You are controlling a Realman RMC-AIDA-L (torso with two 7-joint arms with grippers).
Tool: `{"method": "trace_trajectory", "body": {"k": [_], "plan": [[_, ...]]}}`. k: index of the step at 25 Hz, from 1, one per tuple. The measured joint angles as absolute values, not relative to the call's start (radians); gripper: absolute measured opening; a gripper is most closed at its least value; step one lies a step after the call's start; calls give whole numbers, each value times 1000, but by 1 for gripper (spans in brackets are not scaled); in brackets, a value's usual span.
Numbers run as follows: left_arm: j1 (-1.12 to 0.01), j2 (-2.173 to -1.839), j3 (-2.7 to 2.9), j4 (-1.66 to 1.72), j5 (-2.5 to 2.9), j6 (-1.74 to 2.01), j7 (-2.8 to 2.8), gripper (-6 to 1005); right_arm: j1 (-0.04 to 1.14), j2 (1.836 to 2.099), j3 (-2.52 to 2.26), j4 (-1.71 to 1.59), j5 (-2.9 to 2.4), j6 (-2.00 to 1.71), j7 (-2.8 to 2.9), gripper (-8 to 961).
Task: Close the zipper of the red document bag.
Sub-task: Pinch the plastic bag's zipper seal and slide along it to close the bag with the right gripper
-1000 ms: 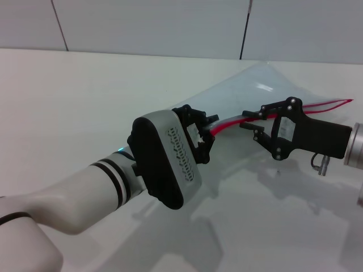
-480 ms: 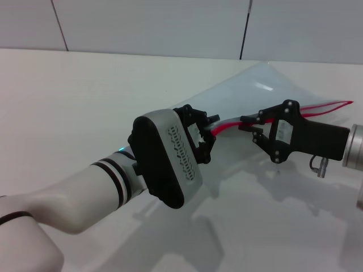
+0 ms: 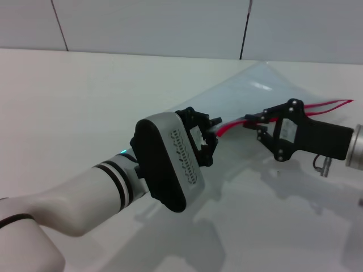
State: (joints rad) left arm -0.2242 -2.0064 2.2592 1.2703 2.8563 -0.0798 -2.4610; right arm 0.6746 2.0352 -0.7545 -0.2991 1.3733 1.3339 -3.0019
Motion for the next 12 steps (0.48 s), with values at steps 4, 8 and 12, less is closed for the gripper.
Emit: {"method": "trace_trajectory", "body": {"k": [4,8,12], "plan": [[-211,-2005,2267,1294,2858,-80,-2455,55,651,2030,-732,-317,1376,1333,-3002,63],[-198,-1981,2290,1334,2858,-83,-2454,54,624,2029,-703,-348,1376,1328,-3002,56],[-180,-1958,2312,1374,2857,-89,-2457,54,612,2027,-674,-353,1376,1287,-3001,54]]}}
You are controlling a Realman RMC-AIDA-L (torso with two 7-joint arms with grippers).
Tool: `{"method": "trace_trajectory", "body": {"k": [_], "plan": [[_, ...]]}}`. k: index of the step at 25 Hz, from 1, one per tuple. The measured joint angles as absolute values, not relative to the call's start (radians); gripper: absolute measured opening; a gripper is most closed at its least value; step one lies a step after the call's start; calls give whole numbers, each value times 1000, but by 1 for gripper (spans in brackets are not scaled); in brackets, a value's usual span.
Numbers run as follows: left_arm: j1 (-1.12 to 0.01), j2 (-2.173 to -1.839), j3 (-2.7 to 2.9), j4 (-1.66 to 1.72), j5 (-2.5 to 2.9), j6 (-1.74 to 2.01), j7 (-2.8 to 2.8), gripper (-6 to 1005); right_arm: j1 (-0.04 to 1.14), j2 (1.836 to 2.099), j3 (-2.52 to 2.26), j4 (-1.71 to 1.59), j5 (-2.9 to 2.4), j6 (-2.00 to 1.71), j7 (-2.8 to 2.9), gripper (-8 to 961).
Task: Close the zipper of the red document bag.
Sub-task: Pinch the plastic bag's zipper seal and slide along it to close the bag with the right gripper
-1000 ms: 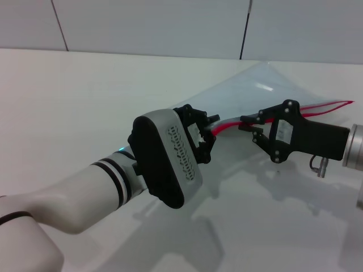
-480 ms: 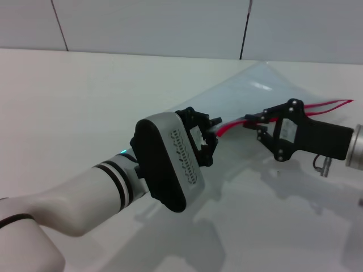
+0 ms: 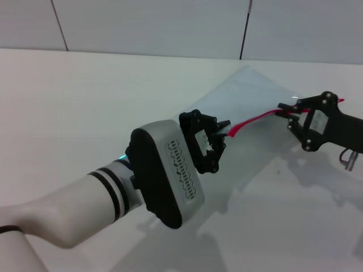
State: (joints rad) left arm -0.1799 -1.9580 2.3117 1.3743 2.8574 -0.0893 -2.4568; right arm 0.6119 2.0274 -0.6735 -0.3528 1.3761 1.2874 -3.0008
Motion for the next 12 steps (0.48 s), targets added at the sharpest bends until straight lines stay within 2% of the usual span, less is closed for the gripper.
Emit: {"method": "trace_trajectory", "body": {"k": [12], "plan": [[-142,-1909,2370,1458,2861,-106,-2453,54,606,2028,-564,-354,1376,1085,-3000,56]]}}
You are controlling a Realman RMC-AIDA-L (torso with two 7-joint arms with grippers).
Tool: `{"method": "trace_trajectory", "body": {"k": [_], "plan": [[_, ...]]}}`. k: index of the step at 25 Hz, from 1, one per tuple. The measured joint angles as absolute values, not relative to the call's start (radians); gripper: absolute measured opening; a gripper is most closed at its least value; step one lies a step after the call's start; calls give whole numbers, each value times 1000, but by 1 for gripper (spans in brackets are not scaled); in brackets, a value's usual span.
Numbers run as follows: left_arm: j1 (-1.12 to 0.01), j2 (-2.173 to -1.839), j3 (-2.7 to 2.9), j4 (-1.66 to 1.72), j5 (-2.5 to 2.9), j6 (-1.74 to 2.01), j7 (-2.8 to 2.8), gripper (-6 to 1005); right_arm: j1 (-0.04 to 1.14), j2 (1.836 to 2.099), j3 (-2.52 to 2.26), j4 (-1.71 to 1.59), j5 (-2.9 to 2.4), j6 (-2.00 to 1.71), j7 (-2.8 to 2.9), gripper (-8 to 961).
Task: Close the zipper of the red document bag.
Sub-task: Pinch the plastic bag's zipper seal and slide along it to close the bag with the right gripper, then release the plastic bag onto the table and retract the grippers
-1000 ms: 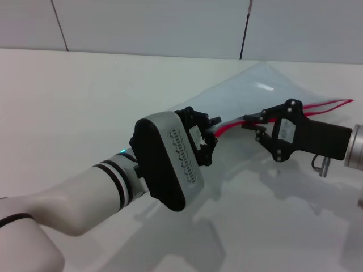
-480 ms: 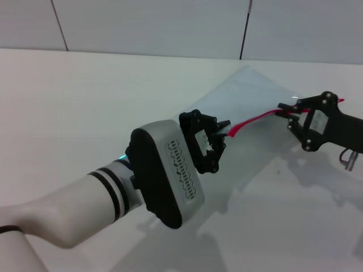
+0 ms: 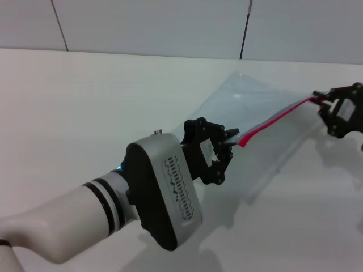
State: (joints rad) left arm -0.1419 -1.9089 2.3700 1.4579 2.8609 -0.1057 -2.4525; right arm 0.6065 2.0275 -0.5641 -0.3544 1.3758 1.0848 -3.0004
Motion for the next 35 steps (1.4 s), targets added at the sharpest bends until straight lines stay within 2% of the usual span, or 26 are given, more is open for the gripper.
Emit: {"method": "trace_trajectory", "body": {"k": [9,14,20,25,30,32,35], "plan": [[-131,-1882,2406,1476,2866,-155,-2449,53,619,2029,-408,-353,1375,928,-3000,59],[-130,-1878,2412,1449,2866,-216,-2448,53,628,2031,-244,-350,1377,905,-3000,60],[-138,-1897,2401,1342,2858,-360,-2449,44,619,2032,7,-307,1379,1002,-3001,181],[-169,-1925,2377,1221,2761,-500,-2459,55,573,2032,178,-246,1380,1171,-3001,433],[-218,-1929,2374,1103,2532,-687,-2476,82,510,2031,339,-132,1381,1373,-3000,650],[-251,-1934,2365,1038,2437,-760,-2517,93,491,2031,379,-92,1381,1436,-2999,686],[-301,-1947,2349,935,2340,-849,-2623,276,479,2033,426,-49,1381,1471,-2998,740]]}}
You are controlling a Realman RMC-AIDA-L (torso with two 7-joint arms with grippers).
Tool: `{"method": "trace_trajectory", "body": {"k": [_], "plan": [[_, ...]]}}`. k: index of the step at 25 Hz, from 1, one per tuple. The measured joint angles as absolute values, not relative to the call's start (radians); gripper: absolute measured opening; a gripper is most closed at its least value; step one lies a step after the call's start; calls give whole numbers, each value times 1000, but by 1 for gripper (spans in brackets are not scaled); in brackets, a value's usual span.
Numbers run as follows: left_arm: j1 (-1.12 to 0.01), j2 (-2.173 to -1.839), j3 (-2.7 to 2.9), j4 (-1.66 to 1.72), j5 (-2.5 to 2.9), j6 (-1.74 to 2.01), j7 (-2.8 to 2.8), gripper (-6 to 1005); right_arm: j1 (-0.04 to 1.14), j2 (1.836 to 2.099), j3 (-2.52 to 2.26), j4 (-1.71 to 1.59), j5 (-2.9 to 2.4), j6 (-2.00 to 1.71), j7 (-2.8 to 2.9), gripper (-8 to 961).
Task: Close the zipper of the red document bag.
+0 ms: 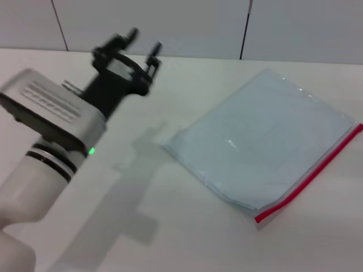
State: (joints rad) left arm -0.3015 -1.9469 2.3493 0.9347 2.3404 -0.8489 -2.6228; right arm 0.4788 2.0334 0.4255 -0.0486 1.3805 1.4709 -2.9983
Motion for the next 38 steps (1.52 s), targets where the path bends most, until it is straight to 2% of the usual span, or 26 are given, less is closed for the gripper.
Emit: {"method": "trace_trajectory", "body": {"k": [6,12,16,38], "plan": [[-353,-1985,2330,714,2283,-1102,-2895,550,442,2035,490,18,1380,1474,-2979,848],[-363,-2028,2324,543,2233,-1356,-2988,769,415,2038,518,79,1380,1471,-2967,840],[-366,-2029,2326,535,2227,-1370,-2989,883,413,2040,519,95,1379,1467,-2967,838],[-368,-2029,2333,533,2194,-1376,-2991,882,410,2039,516,106,1379,1464,-2967,834]]}}
